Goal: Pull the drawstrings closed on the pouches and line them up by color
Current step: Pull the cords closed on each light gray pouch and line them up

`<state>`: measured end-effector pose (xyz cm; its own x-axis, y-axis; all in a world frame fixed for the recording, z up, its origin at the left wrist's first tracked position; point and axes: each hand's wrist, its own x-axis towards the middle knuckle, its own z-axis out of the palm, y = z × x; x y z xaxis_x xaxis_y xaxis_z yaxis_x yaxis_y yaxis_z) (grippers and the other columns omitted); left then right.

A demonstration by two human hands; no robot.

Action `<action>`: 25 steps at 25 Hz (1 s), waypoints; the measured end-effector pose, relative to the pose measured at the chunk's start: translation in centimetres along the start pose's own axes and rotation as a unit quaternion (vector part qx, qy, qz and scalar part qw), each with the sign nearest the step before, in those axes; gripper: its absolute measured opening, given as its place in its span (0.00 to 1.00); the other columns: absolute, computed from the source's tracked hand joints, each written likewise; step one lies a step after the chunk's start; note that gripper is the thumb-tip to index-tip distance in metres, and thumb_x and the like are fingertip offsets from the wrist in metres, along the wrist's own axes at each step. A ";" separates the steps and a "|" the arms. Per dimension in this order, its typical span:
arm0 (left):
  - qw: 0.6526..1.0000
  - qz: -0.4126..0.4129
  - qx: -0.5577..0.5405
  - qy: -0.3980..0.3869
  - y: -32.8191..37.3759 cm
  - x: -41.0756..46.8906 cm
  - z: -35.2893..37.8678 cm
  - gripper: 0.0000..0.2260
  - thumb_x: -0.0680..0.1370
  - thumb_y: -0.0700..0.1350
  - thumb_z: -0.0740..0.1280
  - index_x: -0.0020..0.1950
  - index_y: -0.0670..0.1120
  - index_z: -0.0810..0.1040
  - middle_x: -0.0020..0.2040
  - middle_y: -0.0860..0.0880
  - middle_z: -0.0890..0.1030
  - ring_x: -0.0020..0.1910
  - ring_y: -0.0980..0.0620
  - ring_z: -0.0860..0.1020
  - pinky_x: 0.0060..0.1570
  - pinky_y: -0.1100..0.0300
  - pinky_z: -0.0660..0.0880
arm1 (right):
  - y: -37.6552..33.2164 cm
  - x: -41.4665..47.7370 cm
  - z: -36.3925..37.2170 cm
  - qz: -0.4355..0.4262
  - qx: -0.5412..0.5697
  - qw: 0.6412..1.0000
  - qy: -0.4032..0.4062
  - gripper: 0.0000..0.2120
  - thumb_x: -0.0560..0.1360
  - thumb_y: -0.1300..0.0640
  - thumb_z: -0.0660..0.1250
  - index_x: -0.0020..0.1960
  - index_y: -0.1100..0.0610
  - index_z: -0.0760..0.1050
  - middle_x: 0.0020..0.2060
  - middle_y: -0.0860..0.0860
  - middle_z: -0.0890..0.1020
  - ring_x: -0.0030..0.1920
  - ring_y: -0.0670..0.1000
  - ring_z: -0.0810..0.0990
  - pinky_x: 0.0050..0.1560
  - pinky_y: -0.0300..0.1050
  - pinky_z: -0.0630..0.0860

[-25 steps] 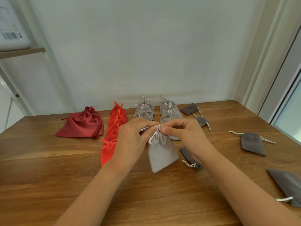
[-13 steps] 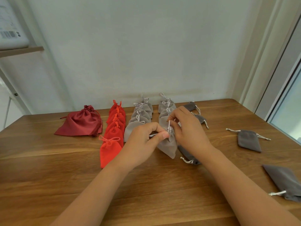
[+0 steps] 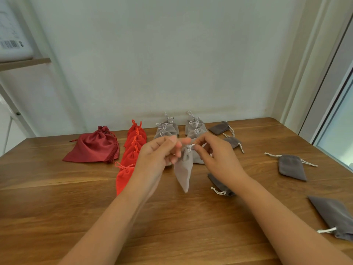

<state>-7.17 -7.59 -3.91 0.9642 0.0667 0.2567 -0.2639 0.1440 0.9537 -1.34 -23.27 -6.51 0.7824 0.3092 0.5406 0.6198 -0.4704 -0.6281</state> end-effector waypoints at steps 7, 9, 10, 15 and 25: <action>0.993 -0.103 -0.019 0.050 -0.3 0.7 -1.0 0.12 0.74 0.34 0.67 0.56 0.44 0.76 0.39 0.45 0.85 0.33 0.57 0.80 0.37 0.66 0.78 | -1.4 -0.5 0.0 -0.074 0.048 0.995 0.039 0.07 0.75 0.64 0.66 0.49 0.53 0.75 0.43 0.46 0.80 0.41 0.44 0.77 0.40 0.36 0.73; 0.988 -0.139 -0.028 0.055 -0.3 0.7 -0.9 0.13 0.74 0.34 0.68 0.58 0.40 0.74 0.38 0.46 0.85 0.32 0.57 0.80 0.36 0.67 0.78 | -1.5 -0.5 0.1 -0.097 0.053 0.993 0.039 0.08 0.75 0.66 0.66 0.50 0.55 0.76 0.48 0.48 0.81 0.39 0.48 0.77 0.39 0.40 0.73; 0.986 -0.150 -0.038 0.058 -0.3 0.7 -0.9 0.13 0.74 0.34 0.68 0.58 0.38 0.74 0.38 0.46 0.85 0.32 0.57 0.80 0.36 0.67 0.78 | -1.6 -0.5 0.2 -0.103 0.052 0.993 0.034 0.08 0.74 0.66 0.67 0.50 0.56 0.76 0.50 0.47 0.82 0.37 0.48 0.77 0.38 0.40 0.74; 0.979 -0.156 -0.108 0.075 -0.2 1.2 -1.6 0.06 0.76 0.35 0.65 0.51 0.35 0.78 0.41 0.46 0.85 0.33 0.59 0.79 0.36 0.69 0.78 | -1.5 -0.6 0.2 -0.098 0.045 0.994 0.022 0.06 0.75 0.63 0.67 0.49 0.54 0.75 0.53 0.43 0.81 0.36 0.48 0.76 0.37 0.42 0.74; 0.983 -0.157 0.100 0.001 0.0 0.8 -1.9 0.06 0.73 0.41 0.70 0.38 0.40 0.82 0.29 0.50 0.76 0.25 0.58 0.68 0.28 0.68 0.68 | -1.8 -0.8 0.8 -0.130 0.024 0.991 -0.024 0.04 0.76 0.63 0.66 0.49 0.55 0.76 0.55 0.47 0.83 0.38 0.39 0.76 0.41 0.31 0.70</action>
<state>-6.49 -5.66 -3.96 0.9971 0.0516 -0.0556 0.0576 -0.0387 0.9976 -3.00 -22.06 -6.26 0.5975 0.4549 0.6603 0.8018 -0.3306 -0.4978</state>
